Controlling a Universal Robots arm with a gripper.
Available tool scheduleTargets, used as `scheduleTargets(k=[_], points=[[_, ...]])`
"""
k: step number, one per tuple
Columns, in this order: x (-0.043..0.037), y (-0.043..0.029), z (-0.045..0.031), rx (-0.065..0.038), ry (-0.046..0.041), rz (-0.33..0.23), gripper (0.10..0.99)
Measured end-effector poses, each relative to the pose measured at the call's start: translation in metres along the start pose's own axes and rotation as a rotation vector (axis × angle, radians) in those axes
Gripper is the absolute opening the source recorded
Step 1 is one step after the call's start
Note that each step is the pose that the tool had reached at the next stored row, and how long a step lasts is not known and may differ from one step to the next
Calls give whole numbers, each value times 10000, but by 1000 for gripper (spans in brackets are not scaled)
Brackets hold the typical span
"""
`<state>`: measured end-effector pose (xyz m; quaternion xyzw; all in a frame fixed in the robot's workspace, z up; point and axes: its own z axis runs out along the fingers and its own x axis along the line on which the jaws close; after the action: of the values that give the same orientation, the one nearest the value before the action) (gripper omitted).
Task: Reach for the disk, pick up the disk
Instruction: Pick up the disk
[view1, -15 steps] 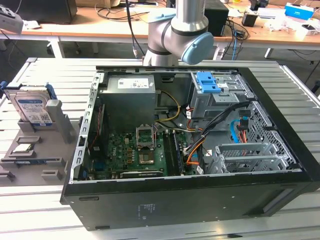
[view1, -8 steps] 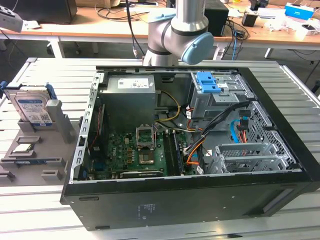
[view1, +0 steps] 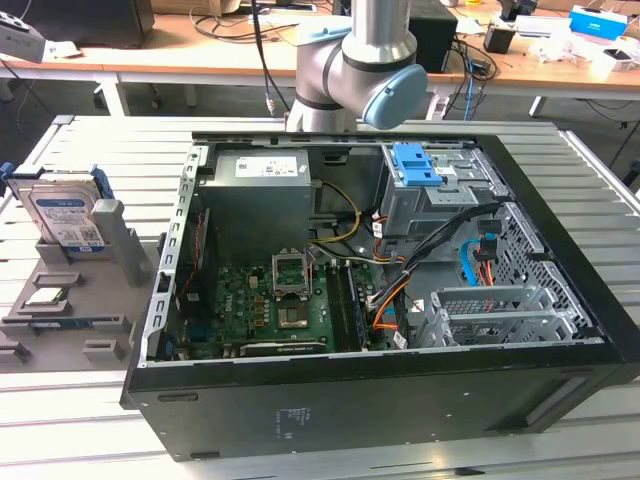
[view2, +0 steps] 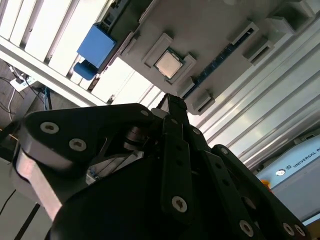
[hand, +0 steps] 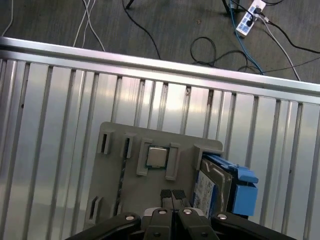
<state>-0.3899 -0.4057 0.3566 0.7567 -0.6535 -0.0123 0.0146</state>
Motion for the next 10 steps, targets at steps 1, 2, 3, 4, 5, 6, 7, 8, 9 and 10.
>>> scheduleTargets(k=[1, 2, 3, 4, 5, 6, 7, 8, 9, 10], points=[[0, 0, 0, -1, 0, -1, 106], [0, 0, 0, 0, 0, -1, 106], [0, 0, 0, -1, 0, 14, 106], [0, 0, 0, -1, -2, 79, 106], [-1, 0, 0, 0, -14, 372, 106], [-1, 0, 0, -1, -22, 557, 106], [-1, 0, 0, -1, -27, 714, 106], [-1, 0, 1, -1, -43, 1126, 106], [-1, 0, 1, -2, -50, 1318, 106], [0, 0, 1, -1, -55, 1450, 106]])
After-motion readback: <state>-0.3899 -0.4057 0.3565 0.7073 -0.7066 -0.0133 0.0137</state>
